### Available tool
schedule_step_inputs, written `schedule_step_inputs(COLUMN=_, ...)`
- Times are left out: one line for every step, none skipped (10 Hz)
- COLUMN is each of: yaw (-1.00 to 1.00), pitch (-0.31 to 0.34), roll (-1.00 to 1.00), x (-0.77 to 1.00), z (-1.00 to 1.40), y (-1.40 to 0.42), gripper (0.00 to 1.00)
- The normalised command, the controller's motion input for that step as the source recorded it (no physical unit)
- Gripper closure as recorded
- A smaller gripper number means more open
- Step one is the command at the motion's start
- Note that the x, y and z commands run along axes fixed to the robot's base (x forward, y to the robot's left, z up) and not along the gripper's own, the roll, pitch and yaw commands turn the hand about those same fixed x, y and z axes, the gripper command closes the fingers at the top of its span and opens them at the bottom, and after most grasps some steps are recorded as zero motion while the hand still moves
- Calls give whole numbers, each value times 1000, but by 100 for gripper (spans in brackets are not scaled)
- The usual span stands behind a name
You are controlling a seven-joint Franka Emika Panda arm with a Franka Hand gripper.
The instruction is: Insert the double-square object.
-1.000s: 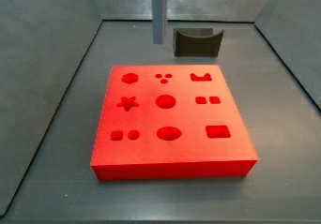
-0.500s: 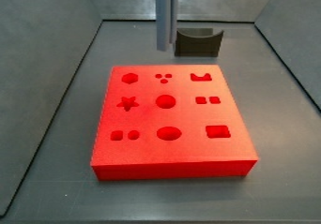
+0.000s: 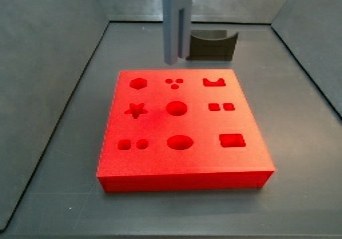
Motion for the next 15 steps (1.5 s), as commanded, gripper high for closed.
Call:
schedule_step_inputs(yaw=-466, pitch=0, roll=-70, x=694, z=-217, y=-126, gripper=100)
schedule_step_inputs(yaw=-349, pitch=0, roll=-76, x=806, z=-203, y=-163, gripper=100)
schedule_step_inputs(yaw=-334, pitch=0, roll=-76, x=823, z=-203, y=-169, gripper=100)
schedule_step_inputs(yaw=-334, pitch=0, roll=-73, x=820, z=-203, y=-171, gripper=100)
schedule_step_inputs(yaw=-366, pitch=0, roll=-76, x=786, z=-206, y=-160, gripper=100)
schedule_step_inputs(yaw=-509, pitch=0, roll=-61, x=631, z=-226, y=-134, gripper=100)
schedule_step_inputs(yaw=-809, pitch=0, roll=-33, x=306, z=-271, y=-80, gripper=100)
schedule_step_inputs(yaw=-1000, pitch=0, roll=-13, x=0, z=-269, y=-40, gripper=100)
schedule_step_inputs(yaw=-1000, pitch=0, roll=-14, x=0, z=-266, y=-43, gripper=100)
schedule_step_inputs(yaw=-817, pitch=0, roll=-21, x=277, z=-291, y=-69, gripper=100)
schedule_step_inputs(yaw=-643, pitch=0, roll=0, x=463, z=-397, y=-100, gripper=100)
schedule_step_inputs(yaw=-449, pitch=39, roll=107, x=449, z=-197, y=-269, gripper=100)
schedule_step_inputs(yaw=-194, pitch=6, roll=117, x=0, z=-117, y=0, gripper=100)
schedule_step_inputs(yaw=-89, pitch=44, roll=130, x=0, z=-86, y=0, gripper=100)
schedule_step_inputs(yaw=-91, pitch=64, roll=166, x=109, z=-140, y=-137, gripper=100)
